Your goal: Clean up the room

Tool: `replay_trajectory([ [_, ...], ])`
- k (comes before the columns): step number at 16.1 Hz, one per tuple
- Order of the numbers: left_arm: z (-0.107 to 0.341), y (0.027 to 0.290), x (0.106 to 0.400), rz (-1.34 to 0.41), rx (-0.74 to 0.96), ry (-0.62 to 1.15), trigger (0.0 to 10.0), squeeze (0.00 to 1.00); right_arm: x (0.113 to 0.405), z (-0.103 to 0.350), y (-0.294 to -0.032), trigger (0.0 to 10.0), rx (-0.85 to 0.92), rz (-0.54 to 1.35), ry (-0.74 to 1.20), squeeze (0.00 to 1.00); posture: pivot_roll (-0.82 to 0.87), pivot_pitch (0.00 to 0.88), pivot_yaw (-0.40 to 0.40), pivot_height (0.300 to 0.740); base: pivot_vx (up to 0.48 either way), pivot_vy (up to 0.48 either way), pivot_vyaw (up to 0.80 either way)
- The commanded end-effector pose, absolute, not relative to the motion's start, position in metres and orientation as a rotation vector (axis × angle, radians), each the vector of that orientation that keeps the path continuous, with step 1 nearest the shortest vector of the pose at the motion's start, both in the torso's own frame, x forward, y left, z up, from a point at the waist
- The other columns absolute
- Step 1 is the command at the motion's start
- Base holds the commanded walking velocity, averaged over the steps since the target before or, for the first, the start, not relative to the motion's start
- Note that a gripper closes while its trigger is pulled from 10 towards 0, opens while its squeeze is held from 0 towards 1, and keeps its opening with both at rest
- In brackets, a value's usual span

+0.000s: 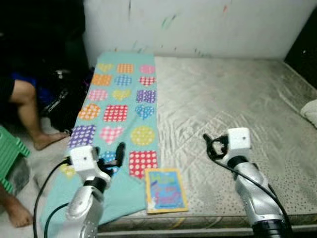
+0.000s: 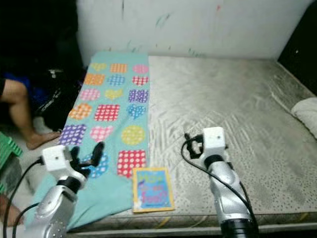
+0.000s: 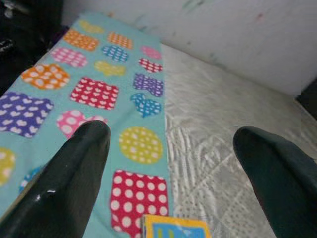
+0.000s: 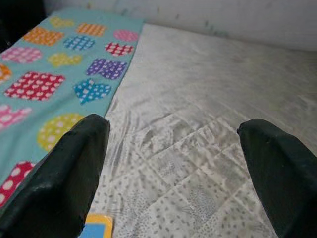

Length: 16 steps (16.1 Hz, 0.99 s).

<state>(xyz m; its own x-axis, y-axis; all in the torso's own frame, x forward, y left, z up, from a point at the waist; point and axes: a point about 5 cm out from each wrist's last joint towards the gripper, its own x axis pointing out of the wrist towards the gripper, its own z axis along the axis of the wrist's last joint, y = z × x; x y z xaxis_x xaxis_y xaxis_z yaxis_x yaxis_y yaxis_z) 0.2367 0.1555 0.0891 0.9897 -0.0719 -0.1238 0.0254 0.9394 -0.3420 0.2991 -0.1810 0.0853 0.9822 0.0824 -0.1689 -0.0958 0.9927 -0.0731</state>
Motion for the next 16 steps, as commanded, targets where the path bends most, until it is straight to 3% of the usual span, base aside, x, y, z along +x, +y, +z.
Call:
replay_trajectory([
  [1, 0.092, 0.158, 0.238, -0.048, -0.338, 0.119, 10.0, 0.0, 0.302, 0.091, -0.179, 10.0, -0.084, 0.092, 0.143, 0.0, -0.05, 0.0, -0.048, 0.74, 0.0, 0.0, 0.0],
  [10, 0.089, 0.159, 0.236, -0.039, -0.337, 0.129, 10.0, 0.0, 0.304, 0.092, -0.175, 10.0, -0.077, 0.111, 0.135, 0.0, -0.04, 0.0, -0.05, 0.74, 0.0, 0.0, 0.0],
  [14, 0.078, 0.157, 0.227, -0.062, -0.281, 0.215, 10.0, 0.0, 0.304, 0.091, -0.165, 10.0, -0.053, 0.124, 0.147, 0.0, -0.03, 0.0, -0.057, 0.74, 0.0, 0.0, 0.0],
  [16, 0.076, 0.17, 0.222, -0.016, -0.247, 0.215, 10.0, 0.0, 0.299, 0.088, -0.162, 10.0, -0.033, 0.117, 0.155, 0.0, -0.03, 0.0, -0.05, 0.74, 0.0, 0.0, 0.0],
])
